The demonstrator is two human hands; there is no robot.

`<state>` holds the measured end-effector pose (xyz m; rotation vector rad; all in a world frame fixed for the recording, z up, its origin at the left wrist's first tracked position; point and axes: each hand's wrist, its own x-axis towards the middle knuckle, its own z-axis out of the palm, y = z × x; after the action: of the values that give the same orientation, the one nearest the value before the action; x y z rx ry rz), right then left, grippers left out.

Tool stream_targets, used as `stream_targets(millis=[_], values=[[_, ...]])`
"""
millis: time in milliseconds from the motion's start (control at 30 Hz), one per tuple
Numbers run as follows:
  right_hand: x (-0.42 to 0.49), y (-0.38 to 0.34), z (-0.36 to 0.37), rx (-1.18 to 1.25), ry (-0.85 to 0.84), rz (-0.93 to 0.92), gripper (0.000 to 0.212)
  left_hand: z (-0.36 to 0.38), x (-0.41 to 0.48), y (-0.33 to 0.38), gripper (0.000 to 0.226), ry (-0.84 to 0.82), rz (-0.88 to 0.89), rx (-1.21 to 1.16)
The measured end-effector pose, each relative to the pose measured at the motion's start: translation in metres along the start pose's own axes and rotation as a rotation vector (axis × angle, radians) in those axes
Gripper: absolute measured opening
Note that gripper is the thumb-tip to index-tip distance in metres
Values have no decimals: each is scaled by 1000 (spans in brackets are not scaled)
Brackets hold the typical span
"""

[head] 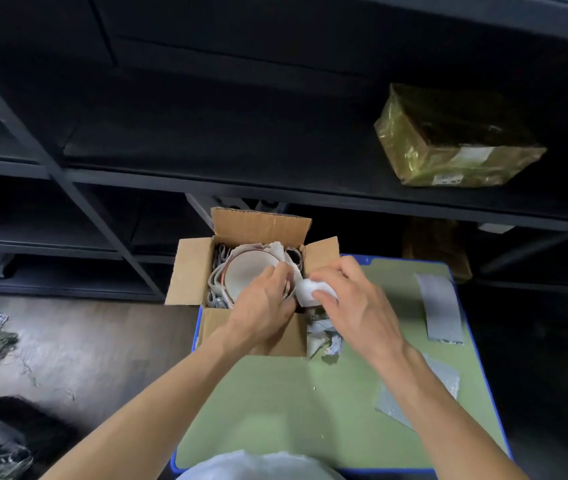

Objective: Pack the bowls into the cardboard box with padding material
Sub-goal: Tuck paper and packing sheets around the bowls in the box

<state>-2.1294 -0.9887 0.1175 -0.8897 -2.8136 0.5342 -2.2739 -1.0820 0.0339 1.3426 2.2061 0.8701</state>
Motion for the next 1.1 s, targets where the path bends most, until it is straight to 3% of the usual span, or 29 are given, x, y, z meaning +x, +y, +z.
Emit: stream_targets(millis=[200, 367, 600, 733, 867, 1100], values=[[1, -6, 3, -68, -85, -97, 23, -4, -3, -14, 8, 27, 31, 3], [16, -15, 0, -157, -215, -120, 39, -1, -6, -16, 15, 77, -11, -11], [40, -30, 26, -302, -401, -106, 32, -5, -9, -14, 11, 61, -12, -7], [29, -27, 40, -371, -369, -169, 25, -5, -8, -16, 10, 81, -24, -25], [26, -13, 27, -260, -213, -191, 14, -2, -8, -20, 7, 109, 18, -38], [27, -18, 52, -313, -234, -140, 18, -2, -9, -21, 18, 70, 11, -39]])
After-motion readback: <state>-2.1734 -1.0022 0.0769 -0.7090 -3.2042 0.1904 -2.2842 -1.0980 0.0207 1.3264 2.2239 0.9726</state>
